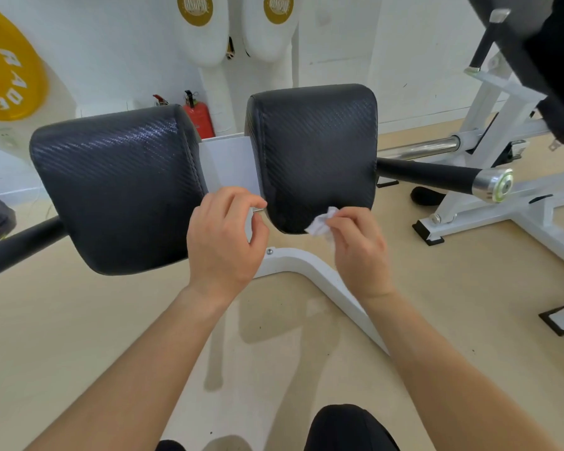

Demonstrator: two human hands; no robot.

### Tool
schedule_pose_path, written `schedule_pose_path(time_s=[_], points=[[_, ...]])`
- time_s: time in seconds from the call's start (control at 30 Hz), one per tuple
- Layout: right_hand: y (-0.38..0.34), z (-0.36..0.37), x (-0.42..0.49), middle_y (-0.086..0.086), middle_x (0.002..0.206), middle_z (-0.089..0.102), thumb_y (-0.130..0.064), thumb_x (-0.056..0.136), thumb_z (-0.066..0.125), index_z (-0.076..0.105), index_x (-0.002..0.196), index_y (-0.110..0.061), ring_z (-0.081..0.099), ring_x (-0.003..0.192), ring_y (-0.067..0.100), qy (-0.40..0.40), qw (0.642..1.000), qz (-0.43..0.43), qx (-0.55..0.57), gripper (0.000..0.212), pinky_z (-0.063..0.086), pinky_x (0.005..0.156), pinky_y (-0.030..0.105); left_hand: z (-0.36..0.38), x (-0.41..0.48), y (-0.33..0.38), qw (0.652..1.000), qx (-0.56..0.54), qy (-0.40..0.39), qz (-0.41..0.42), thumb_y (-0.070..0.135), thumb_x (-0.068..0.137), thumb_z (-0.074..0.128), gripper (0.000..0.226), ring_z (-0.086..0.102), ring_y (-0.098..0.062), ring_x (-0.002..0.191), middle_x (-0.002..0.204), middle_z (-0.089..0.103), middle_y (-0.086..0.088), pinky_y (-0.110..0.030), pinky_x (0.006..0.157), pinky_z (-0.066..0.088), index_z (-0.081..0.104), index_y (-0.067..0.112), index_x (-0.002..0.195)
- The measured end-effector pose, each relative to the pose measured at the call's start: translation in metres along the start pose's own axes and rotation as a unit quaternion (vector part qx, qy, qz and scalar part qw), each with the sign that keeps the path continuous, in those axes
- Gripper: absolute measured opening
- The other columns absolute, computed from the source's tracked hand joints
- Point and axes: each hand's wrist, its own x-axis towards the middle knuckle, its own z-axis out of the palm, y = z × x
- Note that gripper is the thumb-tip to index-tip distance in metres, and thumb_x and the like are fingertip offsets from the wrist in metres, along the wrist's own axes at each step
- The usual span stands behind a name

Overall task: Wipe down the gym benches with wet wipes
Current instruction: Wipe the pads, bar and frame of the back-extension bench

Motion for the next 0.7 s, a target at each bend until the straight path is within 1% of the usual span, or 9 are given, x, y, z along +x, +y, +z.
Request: schedule_pose_path(time_s=[0.1, 0.17, 0.23, 0.3, 0.33, 0.4, 0.53, 0.63, 0.7], points=[[0.009, -0.012, 0.003, 0.014, 0.101, 0.062, -0.004, 0.094, 0.054, 0.070, 0.095, 0.001, 0.051, 0.092, 0.013, 0.067, 0.997, 0.035, -0.014, 0.017, 0.044, 0.084, 0.017, 0.000, -0.002, 0.001, 1.000, -0.003, -0.009, 0.005, 0.012, 0.088, 0.061, 0.013, 0.058, -0.022, 0.087, 0.100, 0.067, -0.003, -0.045, 0.068, 0.049, 0.069, 0.013, 0.098], [-0.002, -0.007, 0.004, 0.014, 0.100, 0.061, 0.002, 0.092, 0.056, 0.069, 0.094, 0.002, 0.049, 0.091, 0.011, 0.092, 0.995, 0.041, 0.000, 0.013, 0.042, 0.086, 0.013, -0.003, -0.002, -0.002, 1.000, -0.006, -0.009, 0.003, 0.012, 0.088, 0.062, 0.013, 0.058, -0.022, 0.088, 0.100, 0.067, -0.003, -0.045, 0.068, 0.049, 0.069, 0.013, 0.098], [-0.027, 0.009, 0.004, 0.010, 0.100, 0.060, 0.009, 0.089, 0.059, 0.070, 0.093, 0.002, 0.054, 0.092, 0.016, 0.088, 0.995, 0.042, 0.032, 0.014, 0.044, 0.085, 0.018, -0.007, -0.002, -0.007, 1.000, -0.004, -0.006, 0.001, 0.012, 0.088, 0.062, 0.012, 0.058, -0.023, 0.087, 0.100, 0.067, -0.003, -0.045, 0.068, 0.049, 0.069, 0.013, 0.098], [-0.055, 0.027, 0.005, 0.007, 0.099, 0.061, 0.004, 0.093, 0.057, 0.071, 0.092, 0.003, 0.059, 0.093, 0.020, 0.070, 0.995, -0.003, 0.072, 0.014, 0.050, 0.086, 0.025, -0.013, -0.001, -0.013, 1.000, 0.005, -0.007, 0.001, 0.012, 0.088, 0.061, 0.011, 0.058, -0.023, 0.085, 0.099, 0.066, -0.003, -0.046, 0.068, 0.049, 0.069, 0.013, 0.096], [-0.067, 0.033, 0.009, 0.009, 0.098, 0.063, 0.001, 0.095, 0.056, 0.072, 0.092, 0.004, 0.061, 0.092, 0.024, 0.058, 0.994, -0.038, 0.081, 0.017, 0.052, 0.084, 0.029, -0.016, 0.000, -0.016, 1.000, 0.012, -0.007, 0.001, 0.013, 0.089, 0.061, 0.011, 0.057, -0.023, 0.085, 0.099, 0.066, -0.004, -0.045, 0.068, 0.048, 0.069, 0.013, 0.096], [-0.081, 0.038, 0.025, 0.013, 0.096, 0.065, 0.002, 0.093, 0.060, 0.072, 0.093, 0.006, 0.062, 0.087, 0.029, 0.046, 0.993, -0.088, 0.071, 0.013, 0.054, 0.076, 0.033, -0.020, 0.004, -0.022, 1.000, 0.022, 0.002, 0.003, 0.014, 0.089, 0.060, 0.011, 0.058, -0.024, 0.085, 0.098, 0.066, -0.005, -0.045, 0.068, 0.048, 0.069, 0.012, 0.095], [-0.081, 0.039, 0.033, 0.013, 0.096, 0.065, 0.004, 0.090, 0.065, 0.072, 0.092, 0.005, 0.059, 0.083, 0.030, 0.055, 0.993, -0.095, 0.042, 0.007, 0.052, 0.070, 0.033, -0.020, 0.014, -0.027, 1.000, 0.022, 0.018, 0.000, 0.013, 0.089, 0.061, 0.011, 0.059, -0.024, 0.086, 0.098, 0.067, -0.006, -0.046, 0.069, 0.049, 0.069, 0.011, 0.095], [-0.070, 0.039, 0.005, 0.013, 0.096, 0.064, 0.009, 0.085, 0.068, 0.070, 0.091, 0.004, 0.055, 0.082, 0.029, 0.007, 0.993, -0.117, 0.000, 0.009, 0.050, 0.065, 0.037, -0.020, 0.015, -0.027, 1.000, 0.015, 0.021, 0.002, 0.012, 0.088, 0.060, 0.011, 0.058, -0.025, 0.085, 0.099, 0.066, -0.005, -0.046, 0.068, 0.048, 0.069, 0.011, 0.095], [-0.071, 0.035, 0.017, 0.013, 0.091, 0.062, 0.012, 0.083, 0.068, 0.069, 0.087, 0.003, 0.054, 0.077, 0.029, -0.005, 0.992, -0.129, 0.003, 0.009, 0.049, 0.060, 0.041, -0.021, 0.016, -0.027, 1.000, 0.013, 0.020, 0.003, 0.013, 0.088, 0.060, 0.011, 0.058, -0.024, 0.084, 0.099, 0.066, -0.005, -0.046, 0.068, 0.047, 0.069, 0.012, 0.094]])
